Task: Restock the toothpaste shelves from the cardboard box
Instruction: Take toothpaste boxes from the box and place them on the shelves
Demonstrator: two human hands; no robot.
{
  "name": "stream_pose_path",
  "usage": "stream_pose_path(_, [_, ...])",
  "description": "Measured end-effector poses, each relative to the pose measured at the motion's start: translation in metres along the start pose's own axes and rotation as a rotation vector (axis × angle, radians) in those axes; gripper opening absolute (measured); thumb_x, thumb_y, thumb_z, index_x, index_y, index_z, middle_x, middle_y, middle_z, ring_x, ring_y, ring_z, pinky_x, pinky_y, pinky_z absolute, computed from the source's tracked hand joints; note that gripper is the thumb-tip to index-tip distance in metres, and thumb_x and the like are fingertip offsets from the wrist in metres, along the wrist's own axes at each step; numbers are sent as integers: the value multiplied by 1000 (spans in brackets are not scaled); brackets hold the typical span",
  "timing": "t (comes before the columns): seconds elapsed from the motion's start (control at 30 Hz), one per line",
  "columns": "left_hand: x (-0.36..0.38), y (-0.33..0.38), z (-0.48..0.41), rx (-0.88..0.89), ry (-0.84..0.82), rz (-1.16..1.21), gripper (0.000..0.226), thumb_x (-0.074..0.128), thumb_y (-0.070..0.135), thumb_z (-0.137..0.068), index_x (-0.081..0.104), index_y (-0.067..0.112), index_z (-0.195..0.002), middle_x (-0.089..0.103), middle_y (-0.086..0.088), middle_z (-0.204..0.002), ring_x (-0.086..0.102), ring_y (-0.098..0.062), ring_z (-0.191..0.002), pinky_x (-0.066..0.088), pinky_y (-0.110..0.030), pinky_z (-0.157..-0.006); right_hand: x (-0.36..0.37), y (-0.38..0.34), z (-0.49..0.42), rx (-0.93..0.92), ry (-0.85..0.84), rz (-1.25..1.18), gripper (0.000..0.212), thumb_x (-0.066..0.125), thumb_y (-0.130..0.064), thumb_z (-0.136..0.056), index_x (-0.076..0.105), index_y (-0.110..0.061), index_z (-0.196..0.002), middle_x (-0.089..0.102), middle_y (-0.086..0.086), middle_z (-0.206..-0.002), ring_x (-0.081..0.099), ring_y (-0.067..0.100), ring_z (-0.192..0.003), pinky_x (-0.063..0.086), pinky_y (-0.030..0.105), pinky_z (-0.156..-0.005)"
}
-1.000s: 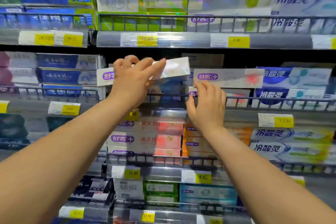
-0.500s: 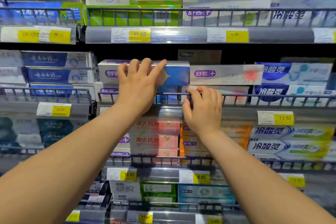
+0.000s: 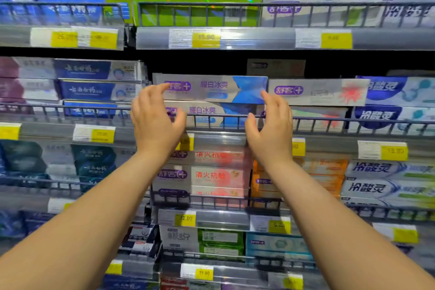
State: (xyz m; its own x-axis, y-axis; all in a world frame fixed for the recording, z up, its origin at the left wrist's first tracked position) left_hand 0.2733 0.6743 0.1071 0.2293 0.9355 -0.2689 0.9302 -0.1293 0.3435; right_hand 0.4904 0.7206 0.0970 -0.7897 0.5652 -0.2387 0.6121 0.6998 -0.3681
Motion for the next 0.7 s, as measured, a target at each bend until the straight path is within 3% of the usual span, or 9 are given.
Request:
stream_pose_path(0.13, [-5,-19,-18,-232,-75,11,60,60,44,-86,45,12,-134,54,-13,-127,41,-33,-121,32,-44,-101,9,-6,-4,95,4,12,51,56,-20,-88,44,-6,-135,46,14,-128,41,28,-120,36,43,-103])
stream_pose_path(0.23, [0,-22,-26,-234,-155,-85,61,57,54,-85,48,14,-130,58,-18,-117,40,-34,-118,33,-43,-93,13,-10,-6,129,28,-7,54,57,-20,-88,41,-6,-137,45,14,-127,40,26,-118,38,41,-101])
stream_pose_path(0.33, [5,-22,-27,-231,-176,-56,46,58,54,-84,56,18,-113,57,-14,-106,37,-30,-114,28,-38,-85,16,-13,-2,116,41,4,57,57,-19,-88,39,-4,-140,45,15,-123,39,26,-115,37,39,-100])
stream_pose_path(0.43, [4,-26,-24,-210,-120,7,39,61,50,-84,58,21,-109,60,-8,-103,39,-28,-110,20,-32,-78,18,-15,-3,118,53,22,56,55,-18,-88,40,-3,-139,47,15,-119,42,27,-112,38,40,-98])
stream_pose_path(0.57, [-4,-41,-17,-215,-11,164,49,67,38,-84,53,17,-126,61,-5,-116,48,-26,-112,38,-36,-91,25,-23,-7,102,-5,21,52,56,-17,-88,43,-5,-137,49,14,-119,46,27,-113,41,40,-98])
stream_pose_path(0.7, [-15,-51,-21,-214,35,176,52,70,34,-82,53,16,-128,59,-7,-116,51,-24,-108,38,-31,-89,25,-24,-23,157,-46,17,50,61,-19,-87,46,-6,-133,54,13,-122,48,29,-115,40,38,-96])
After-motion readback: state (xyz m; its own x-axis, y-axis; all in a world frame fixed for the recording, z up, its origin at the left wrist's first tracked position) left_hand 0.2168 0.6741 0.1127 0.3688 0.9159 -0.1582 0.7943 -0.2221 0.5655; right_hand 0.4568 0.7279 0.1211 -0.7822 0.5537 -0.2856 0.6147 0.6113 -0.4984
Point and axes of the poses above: each hand's wrist, its own z-axis away from the middle knuckle, its own x-axis out of the palm, y = z × x, the point moved 2 cm from there along -z, towards the middle knuckle
